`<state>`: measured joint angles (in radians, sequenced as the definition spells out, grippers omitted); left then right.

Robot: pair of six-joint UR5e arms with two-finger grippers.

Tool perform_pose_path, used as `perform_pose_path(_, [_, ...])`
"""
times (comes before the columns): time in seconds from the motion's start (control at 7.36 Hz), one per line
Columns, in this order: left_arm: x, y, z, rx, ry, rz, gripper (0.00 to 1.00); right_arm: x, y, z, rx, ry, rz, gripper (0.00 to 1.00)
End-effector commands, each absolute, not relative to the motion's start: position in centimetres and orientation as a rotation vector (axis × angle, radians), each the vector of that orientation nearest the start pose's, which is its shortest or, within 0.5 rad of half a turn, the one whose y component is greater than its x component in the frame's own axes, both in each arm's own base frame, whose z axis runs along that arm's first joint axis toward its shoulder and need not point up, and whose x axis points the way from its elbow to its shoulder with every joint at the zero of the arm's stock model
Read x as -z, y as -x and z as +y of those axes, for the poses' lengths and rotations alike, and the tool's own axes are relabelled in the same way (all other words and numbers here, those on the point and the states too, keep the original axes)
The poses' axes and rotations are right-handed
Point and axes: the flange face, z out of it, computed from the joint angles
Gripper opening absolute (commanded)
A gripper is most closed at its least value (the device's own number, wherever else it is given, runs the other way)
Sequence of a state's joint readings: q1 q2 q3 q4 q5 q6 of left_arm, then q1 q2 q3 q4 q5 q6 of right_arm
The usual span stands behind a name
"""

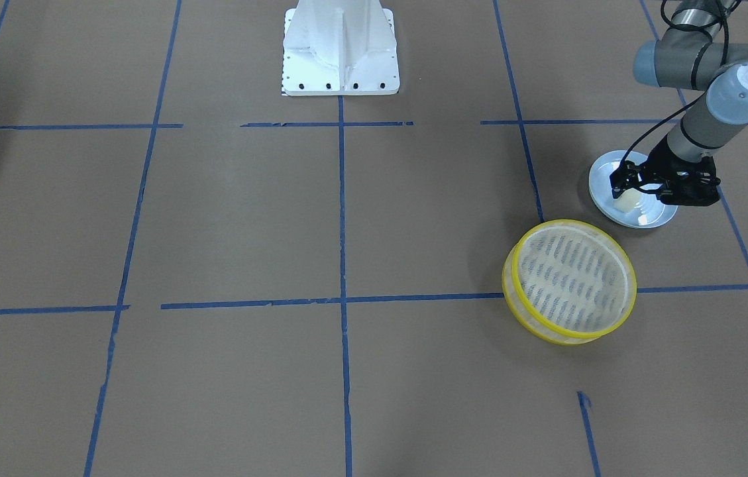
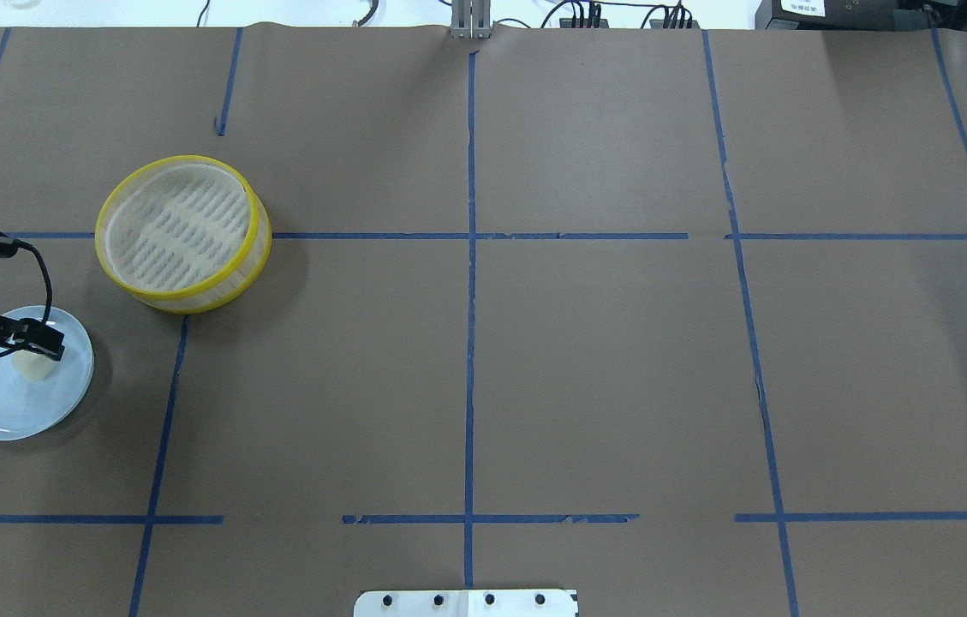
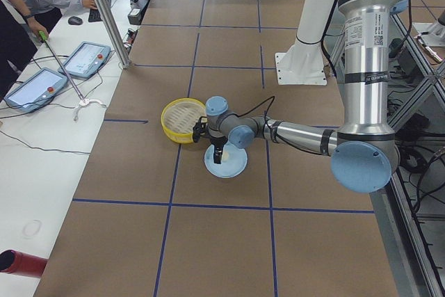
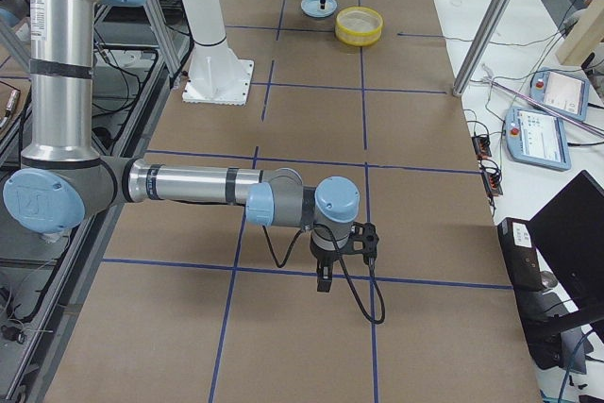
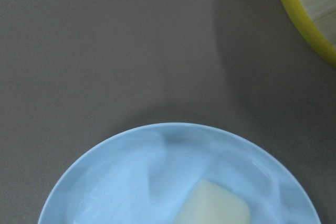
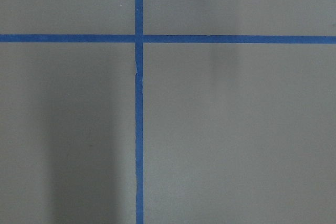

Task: Place bun in steamer
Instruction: 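Lower the left gripper onto the bun and close on it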

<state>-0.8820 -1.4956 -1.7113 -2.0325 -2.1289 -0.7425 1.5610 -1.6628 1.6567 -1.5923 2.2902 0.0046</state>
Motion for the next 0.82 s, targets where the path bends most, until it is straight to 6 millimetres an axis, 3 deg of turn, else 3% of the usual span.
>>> perform_pose_path(0.0, [-58.32, -24.94, -42.72, -0.095, -0.026, 0.749, 0.81, -66.57, -6.35, -45.13, -0.006, 0.031, -0.719, 1.0])
perform_pose_path(0.68, [-58.43, -25.52, -42.25, -0.107, 0.001, 0.765, 0.81, -66.57, -6.35, -45.13, -0.006, 0.031, -0.719, 1.0])
